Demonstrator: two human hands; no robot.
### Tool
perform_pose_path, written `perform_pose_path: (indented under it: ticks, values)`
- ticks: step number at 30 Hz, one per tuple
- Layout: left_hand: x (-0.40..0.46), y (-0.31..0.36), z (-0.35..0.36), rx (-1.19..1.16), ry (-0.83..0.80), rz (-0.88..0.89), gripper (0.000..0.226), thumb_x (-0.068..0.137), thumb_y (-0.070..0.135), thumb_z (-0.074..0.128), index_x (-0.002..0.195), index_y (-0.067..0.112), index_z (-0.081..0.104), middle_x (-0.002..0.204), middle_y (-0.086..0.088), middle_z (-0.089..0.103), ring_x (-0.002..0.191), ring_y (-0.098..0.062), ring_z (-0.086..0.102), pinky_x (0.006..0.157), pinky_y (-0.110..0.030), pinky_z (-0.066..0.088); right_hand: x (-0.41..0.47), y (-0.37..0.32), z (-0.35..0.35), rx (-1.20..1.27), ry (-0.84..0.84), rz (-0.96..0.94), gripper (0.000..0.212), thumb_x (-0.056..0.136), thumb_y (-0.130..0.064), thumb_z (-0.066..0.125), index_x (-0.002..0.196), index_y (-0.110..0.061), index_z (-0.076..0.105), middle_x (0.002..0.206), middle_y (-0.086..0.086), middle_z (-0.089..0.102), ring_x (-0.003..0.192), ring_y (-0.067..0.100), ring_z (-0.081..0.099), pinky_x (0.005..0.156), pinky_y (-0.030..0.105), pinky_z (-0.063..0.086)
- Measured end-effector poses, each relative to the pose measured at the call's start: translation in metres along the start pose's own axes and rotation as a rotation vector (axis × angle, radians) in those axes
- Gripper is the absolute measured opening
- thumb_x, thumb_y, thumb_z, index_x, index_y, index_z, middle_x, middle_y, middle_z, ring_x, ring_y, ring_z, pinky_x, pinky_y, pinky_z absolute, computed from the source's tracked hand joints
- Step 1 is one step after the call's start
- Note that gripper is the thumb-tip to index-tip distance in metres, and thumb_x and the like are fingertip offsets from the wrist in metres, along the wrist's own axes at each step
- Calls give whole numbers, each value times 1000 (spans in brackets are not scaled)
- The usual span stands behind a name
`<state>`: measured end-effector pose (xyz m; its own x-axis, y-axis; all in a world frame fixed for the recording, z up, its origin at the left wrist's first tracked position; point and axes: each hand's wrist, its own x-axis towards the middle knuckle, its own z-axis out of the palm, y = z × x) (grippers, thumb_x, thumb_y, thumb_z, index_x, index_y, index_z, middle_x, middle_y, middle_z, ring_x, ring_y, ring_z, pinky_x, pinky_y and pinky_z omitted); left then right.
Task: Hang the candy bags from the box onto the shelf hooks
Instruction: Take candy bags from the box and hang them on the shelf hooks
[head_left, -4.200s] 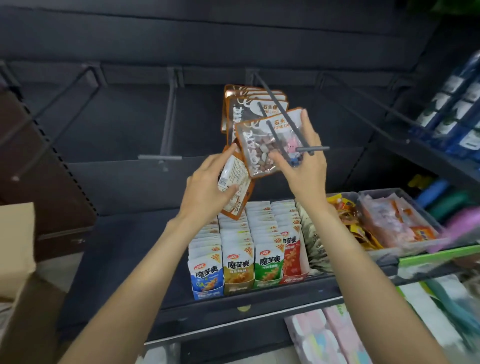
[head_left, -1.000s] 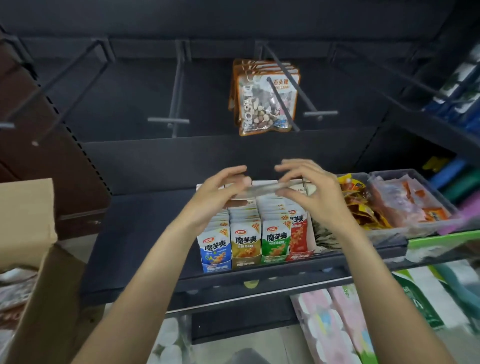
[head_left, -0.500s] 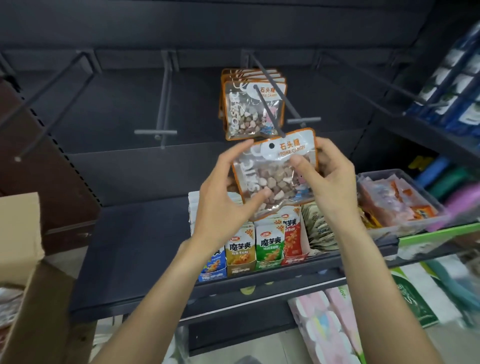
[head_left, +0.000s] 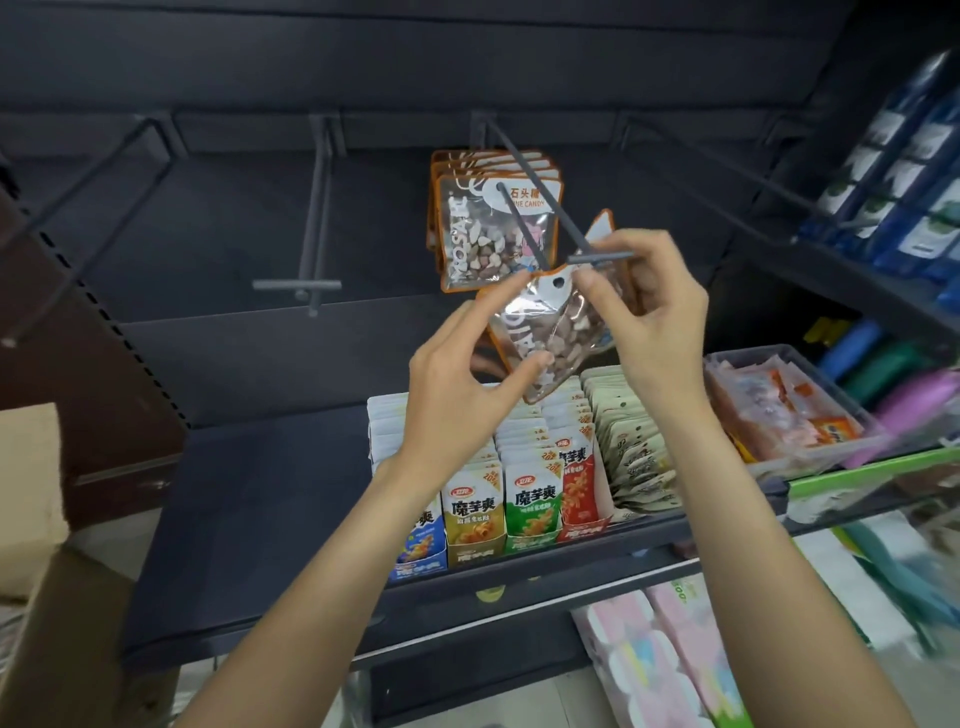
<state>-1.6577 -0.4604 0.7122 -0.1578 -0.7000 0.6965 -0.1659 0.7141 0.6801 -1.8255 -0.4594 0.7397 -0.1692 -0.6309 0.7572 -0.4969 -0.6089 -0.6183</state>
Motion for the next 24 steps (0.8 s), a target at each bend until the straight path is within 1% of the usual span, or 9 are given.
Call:
perform_pose_path:
  ticks: [2, 4, 6, 9, 11, 13, 17, 21, 24]
  values:
    - [-2, -1, -1, -34, 22, 8, 58, 79, 11, 78, 129, 26, 52, 114, 8, 62, 79, -10, 67, 66, -17, 55, 1, 3, -3, 7, 4, -22, 26, 90, -16, 68, 102, -36, 57, 94, 2, 64, 83, 30, 62, 72, 47, 51]
    - [-5, -2, -1, -50, 39, 30, 57, 78, 11, 78, 126, 30, 54, 107, 7, 64, 79, -6, 67, 66, -13, 53, -1, 5, -5, 51, 21, -21, 24, 90, -16, 68, 101, -36, 60, 92, 3, 64, 80, 40, 58, 71, 52, 48]
    - [-7, -3, 0, -44, 51, 46, 58, 77, 11, 79, 126, 29, 52, 105, 8, 64, 78, -4, 67, 66, -11, 52, -3, 5, -6, 82, 26, -6, 23, 90, -15, 67, 102, -34, 62, 94, -4, 64, 81, 34, 60, 73, 48, 48]
    - [-10, -7, 2, 33, 87, 140, 55, 77, 12, 80, 126, 17, 55, 106, 6, 64, 74, -6, 66, 68, -12, 53, -5, 6, -7, 73, -6, 7, 21, 91, -14, 66, 106, -28, 64, 90, -6, 61, 75, 9, 54, 70, 30, 43]
    - [-12, -11, 3, 97, 109, 209, 54, 77, 16, 80, 126, 10, 56, 105, 9, 62, 72, -8, 65, 68, -15, 54, -5, 6, -9, 67, -27, 3, 19, 91, -15, 66, 108, -24, 66, 87, -9, 58, 69, 3, 47, 68, 22, 39]
    - [-12, -15, 3, 114, 121, 208, 53, 78, 18, 79, 126, 8, 57, 101, 9, 63, 70, -8, 64, 66, -18, 55, -3, 6, -8, 60, -40, -5, 19, 91, -13, 66, 108, -21, 67, 90, -12, 58, 68, -1, 46, 68, 16, 36]
    - [-5, -15, 2, 97, 113, 159, 51, 80, 13, 78, 126, 7, 58, 89, -1, 65, 67, -6, 64, 63, -26, 58, 1, 8, -4, 18, -5, -13, 18, 90, -12, 66, 108, -18, 68, 95, -13, 59, 81, 0, 54, 72, 17, 40]
    - [-4, -13, 1, 124, 100, 206, 52, 81, 21, 76, 127, 4, 57, 91, -5, 66, 68, -8, 64, 62, -28, 58, -1, 6, -2, -7, 88, -44, 18, 90, -18, 62, 107, -23, 66, 96, -15, 58, 81, 5, 56, 71, 17, 42]
    - [-1, -13, 0, 138, 102, 198, 51, 81, 22, 75, 126, 3, 58, 91, -7, 67, 70, -9, 64, 63, -29, 57, 0, 6, 0, -12, 83, -33, 20, 90, -16, 62, 107, -25, 66, 97, -15, 58, 83, 7, 57, 72, 20, 43]
